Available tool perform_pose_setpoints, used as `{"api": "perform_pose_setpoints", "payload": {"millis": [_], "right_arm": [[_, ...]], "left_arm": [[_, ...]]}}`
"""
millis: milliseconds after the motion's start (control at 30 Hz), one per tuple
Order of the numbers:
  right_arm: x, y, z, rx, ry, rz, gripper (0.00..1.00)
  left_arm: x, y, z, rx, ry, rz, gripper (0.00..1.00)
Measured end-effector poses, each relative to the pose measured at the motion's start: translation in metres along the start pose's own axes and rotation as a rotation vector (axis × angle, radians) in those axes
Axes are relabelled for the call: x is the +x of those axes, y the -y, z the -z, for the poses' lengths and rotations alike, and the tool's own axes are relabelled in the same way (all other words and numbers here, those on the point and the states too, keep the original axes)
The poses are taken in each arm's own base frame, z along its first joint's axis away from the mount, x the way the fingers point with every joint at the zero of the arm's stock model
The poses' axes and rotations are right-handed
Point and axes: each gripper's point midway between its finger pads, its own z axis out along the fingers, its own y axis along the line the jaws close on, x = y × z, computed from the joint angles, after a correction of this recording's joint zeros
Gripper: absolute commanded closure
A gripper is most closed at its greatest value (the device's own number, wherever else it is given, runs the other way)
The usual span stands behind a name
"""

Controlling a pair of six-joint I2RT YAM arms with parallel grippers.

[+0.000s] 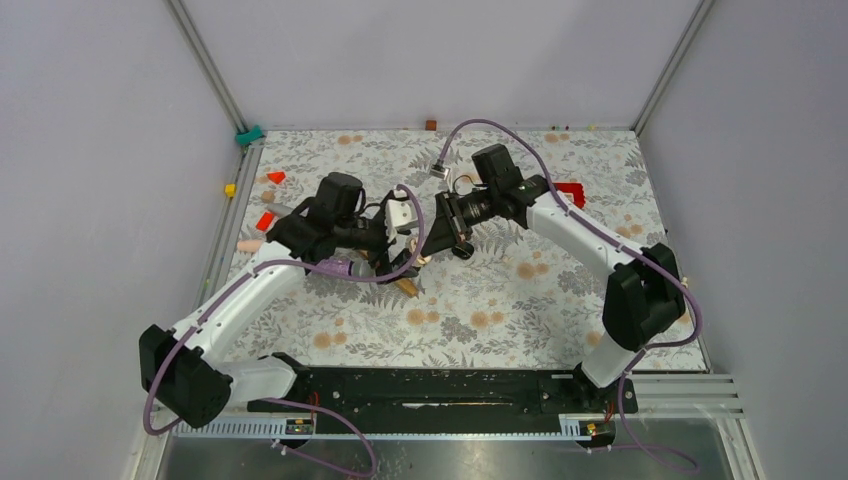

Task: Insert the wireless bluetooth earbuds into the charging case
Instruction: Pick up the charging case at the center of the board.

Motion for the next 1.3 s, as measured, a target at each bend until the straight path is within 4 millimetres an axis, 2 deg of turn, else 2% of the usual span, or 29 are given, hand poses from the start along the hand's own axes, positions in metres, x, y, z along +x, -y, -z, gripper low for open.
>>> {"api": "perform_pose_setpoints", "payload": {"millis": [367,567,700,900,1000,1133,1300], "right_arm": [[0.008,-0.030,0.027,0.043,-0.026,0.245,0.94],[0.024,-0.036,0.033,0.018,-0.080,0.309,0.90],[0.034,-0.045,0.037,-0.024,-0.105,0.339,0.88],[0.039,-0.062,0.043,-0.077,-0.100,0.401,0.88],[0.038,-0.065,0.044,-0.088,-0.092,0.414,0.88],[0.033,-0.063,0.041,-0.089,-0.073,0.427,0.89],[0.032,-0.055,0.036,-0.085,-0.059,0.405,0.89]], "left_arm": [[-0.014,-0.003,0.029,0.052,0.102,0.069,0.01],[-0.038,0.010,0.034,0.226,0.123,0.045,0.02],[-0.041,0.021,0.030,0.321,0.116,0.049,0.04],[-0.029,0.047,0.012,0.449,0.066,0.079,0.15],[-0.028,0.053,0.008,0.488,0.064,0.102,0.20],[-0.029,0.057,0.006,0.519,0.078,0.127,0.32],[-0.036,0.064,0.008,0.556,0.110,0.140,0.40]]}}
